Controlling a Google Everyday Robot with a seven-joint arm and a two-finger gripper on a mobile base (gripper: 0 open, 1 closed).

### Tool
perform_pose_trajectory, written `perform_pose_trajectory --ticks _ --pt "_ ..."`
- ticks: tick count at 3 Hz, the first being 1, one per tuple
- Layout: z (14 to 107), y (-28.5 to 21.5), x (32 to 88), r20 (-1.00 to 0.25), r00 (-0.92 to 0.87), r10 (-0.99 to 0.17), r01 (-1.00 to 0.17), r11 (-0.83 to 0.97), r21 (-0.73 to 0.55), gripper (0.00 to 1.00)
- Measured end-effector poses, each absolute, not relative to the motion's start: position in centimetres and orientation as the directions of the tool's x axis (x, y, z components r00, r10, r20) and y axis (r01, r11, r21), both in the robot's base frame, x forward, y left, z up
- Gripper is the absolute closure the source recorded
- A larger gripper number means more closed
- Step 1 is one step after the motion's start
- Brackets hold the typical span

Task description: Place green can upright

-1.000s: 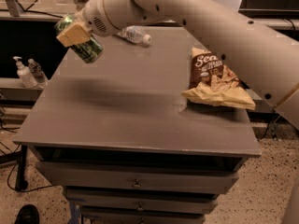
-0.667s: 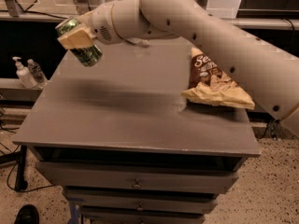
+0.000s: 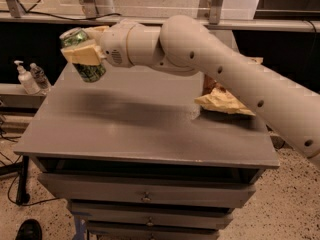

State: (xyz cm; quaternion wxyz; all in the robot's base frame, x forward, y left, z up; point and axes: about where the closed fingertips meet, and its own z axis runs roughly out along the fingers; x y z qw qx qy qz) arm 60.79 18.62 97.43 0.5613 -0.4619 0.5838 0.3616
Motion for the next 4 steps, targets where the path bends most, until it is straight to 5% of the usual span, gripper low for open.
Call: perform_pose_trajectory --ticks 4 --pt "95.0 20.3 58.1 -0.999 0.039 -0.016 -0.943 0.331 -0.042 1.0"
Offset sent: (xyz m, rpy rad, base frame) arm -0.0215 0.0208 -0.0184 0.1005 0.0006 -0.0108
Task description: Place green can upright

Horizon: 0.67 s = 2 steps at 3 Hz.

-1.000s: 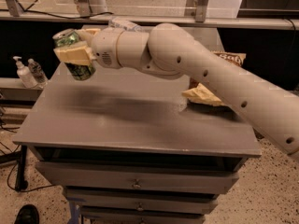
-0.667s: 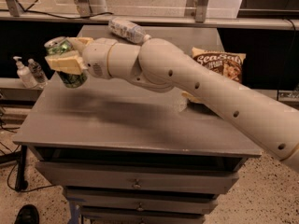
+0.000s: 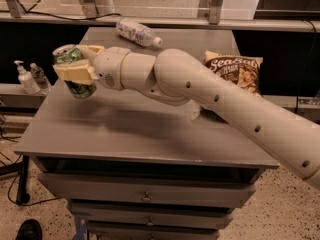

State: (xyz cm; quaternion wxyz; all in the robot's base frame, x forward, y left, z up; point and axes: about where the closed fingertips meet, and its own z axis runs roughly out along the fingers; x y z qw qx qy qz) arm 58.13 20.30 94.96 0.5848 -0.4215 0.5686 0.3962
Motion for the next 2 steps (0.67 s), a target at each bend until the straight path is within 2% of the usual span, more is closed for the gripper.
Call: perform_pose_trajectory --ticks 2 --pt "93.47 21.02 57.08 -0.999 0.024 0.026 -0.94 0.341 -0.014 1.0"
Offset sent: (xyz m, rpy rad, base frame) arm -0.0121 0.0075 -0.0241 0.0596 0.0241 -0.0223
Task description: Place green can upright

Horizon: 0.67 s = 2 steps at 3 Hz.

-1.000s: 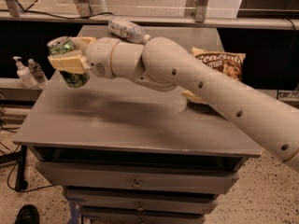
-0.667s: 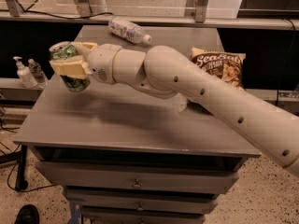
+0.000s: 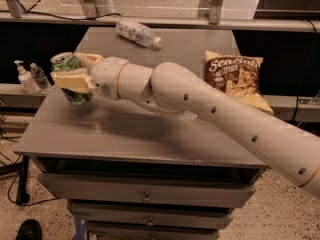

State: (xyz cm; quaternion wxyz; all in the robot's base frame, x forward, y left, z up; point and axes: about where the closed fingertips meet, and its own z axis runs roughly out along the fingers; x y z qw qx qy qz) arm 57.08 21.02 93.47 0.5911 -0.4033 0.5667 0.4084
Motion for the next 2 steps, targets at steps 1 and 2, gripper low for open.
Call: perform_pose_trajectory --ticks 1,2 --pt "92.76 21.29 56.7 -1.0 0.011 0.018 -0.941 0.339 -0.004 0.84" --pt "92.18 21.33 56.37 -1.0 0.006 0.009 -0.941 0.34 -0.002 0.59"
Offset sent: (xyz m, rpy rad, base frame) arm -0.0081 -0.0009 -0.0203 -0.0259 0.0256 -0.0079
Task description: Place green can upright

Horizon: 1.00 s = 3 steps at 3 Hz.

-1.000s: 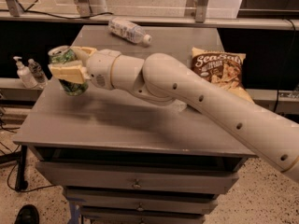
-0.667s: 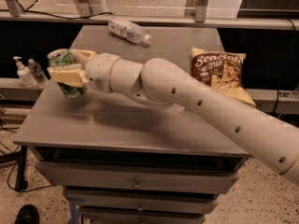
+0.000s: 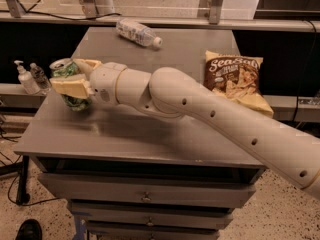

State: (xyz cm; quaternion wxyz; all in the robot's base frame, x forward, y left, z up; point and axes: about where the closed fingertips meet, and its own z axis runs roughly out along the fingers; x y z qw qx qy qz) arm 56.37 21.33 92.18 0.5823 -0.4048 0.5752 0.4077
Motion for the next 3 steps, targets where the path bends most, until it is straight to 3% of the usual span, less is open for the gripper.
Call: perform_pose_trajectory --ticks 2,3 --pt "91.87 21.51 55.86 -1.0 0.014 -0.003 -0.941 0.338 -0.014 0.14" --pt "91.82 21.18 55.6 -1.0 0.019 -0.003 -0.939 0.344 -0.019 0.0"
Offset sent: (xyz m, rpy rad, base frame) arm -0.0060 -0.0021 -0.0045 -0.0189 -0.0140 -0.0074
